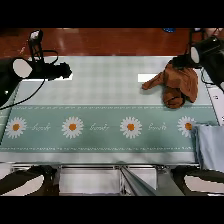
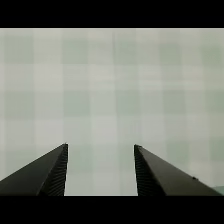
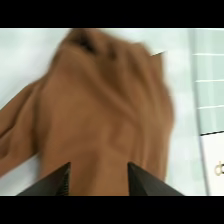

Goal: Fold the shirts.

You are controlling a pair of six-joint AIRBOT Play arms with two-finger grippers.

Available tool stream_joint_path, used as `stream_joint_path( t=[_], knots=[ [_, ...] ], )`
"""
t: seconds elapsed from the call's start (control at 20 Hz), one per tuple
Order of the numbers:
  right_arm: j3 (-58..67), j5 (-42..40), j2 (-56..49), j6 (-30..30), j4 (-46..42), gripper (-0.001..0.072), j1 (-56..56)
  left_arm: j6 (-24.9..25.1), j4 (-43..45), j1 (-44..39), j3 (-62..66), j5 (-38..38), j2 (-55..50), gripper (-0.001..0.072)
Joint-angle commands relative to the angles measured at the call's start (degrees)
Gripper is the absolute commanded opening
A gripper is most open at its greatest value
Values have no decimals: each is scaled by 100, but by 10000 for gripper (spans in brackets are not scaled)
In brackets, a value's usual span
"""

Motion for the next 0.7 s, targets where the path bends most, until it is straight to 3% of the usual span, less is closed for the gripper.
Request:
stream_joint_path(
  t=[0.0, 0.25, 0.5, 0.6, 0.65],
  knots=[
    [7, -785, -199, 732, 11, 414, -887, -35, 50, 15, -2, 208, -160, 506],
    [7, -1405, -1056, -354, 1976, 413, -1751, -37, 48, 13, -4, 184, -313, 506],
    [7, -1346, -1923, -472, 2186, 413, -1790, 11, 52, 15, -2, -103, -310, 506],
    [7, -1156, -2092, -605, 2529, 404, -1777, 916, 59, 85, 2, -448, -223, 505],
    [7, -1012, -2138, -807, 2796, 358, -1777, 1047, 85, 201, 2, -636, -140, 505]
  ],
)
